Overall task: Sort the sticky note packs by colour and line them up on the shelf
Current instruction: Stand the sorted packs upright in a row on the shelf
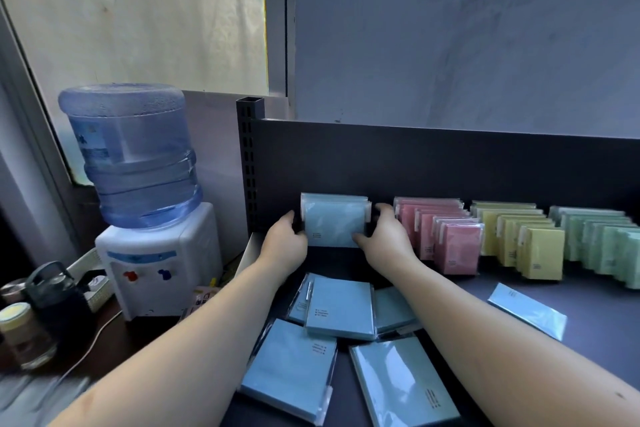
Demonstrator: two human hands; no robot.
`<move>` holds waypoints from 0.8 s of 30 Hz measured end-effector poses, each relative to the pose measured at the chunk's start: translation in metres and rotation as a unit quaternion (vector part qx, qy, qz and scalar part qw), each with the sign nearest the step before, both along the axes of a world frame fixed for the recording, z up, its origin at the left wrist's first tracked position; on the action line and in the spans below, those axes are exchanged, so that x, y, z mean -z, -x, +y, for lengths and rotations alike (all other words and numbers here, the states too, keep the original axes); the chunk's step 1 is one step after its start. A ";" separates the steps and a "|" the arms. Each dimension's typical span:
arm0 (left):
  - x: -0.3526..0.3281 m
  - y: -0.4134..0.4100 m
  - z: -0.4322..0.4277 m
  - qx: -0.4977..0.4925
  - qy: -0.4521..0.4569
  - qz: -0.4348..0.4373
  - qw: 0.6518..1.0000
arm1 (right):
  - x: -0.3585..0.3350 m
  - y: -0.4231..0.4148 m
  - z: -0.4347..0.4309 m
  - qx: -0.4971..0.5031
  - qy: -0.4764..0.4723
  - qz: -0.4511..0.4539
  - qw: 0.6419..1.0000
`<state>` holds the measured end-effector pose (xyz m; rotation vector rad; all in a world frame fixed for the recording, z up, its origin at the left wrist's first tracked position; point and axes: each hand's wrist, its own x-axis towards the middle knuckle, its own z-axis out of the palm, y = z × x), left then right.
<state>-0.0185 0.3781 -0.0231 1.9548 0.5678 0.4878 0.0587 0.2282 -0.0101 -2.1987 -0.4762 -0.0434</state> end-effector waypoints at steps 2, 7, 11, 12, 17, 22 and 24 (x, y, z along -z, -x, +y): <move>-0.005 0.003 0.002 -0.023 0.012 0.018 1.000 | -0.007 0.004 -0.006 -0.001 0.005 -0.021 1.000; -0.016 0.013 0.018 -0.031 0.035 0.070 0.996 | -0.029 0.029 -0.029 -0.117 0.069 -0.073 0.988; -0.030 0.037 0.009 0.028 0.012 0.118 0.993 | -0.036 0.059 -0.045 -0.324 0.291 0.024 0.900; -0.031 0.042 0.005 0.045 0.004 0.142 0.989 | -0.034 0.062 -0.047 -0.331 0.320 0.009 0.887; -0.032 0.064 -0.016 0.075 -0.053 0.211 0.973 | -0.028 0.058 -0.052 -0.280 0.282 -0.015 0.917; -0.031 0.074 -0.027 0.071 -0.093 0.224 0.968 | -0.029 0.041 -0.069 -0.192 0.241 -0.015 0.951; -0.033 0.076 -0.033 0.071 -0.112 0.239 0.962 | -0.029 0.035 -0.077 -0.171 0.215 -0.007 0.962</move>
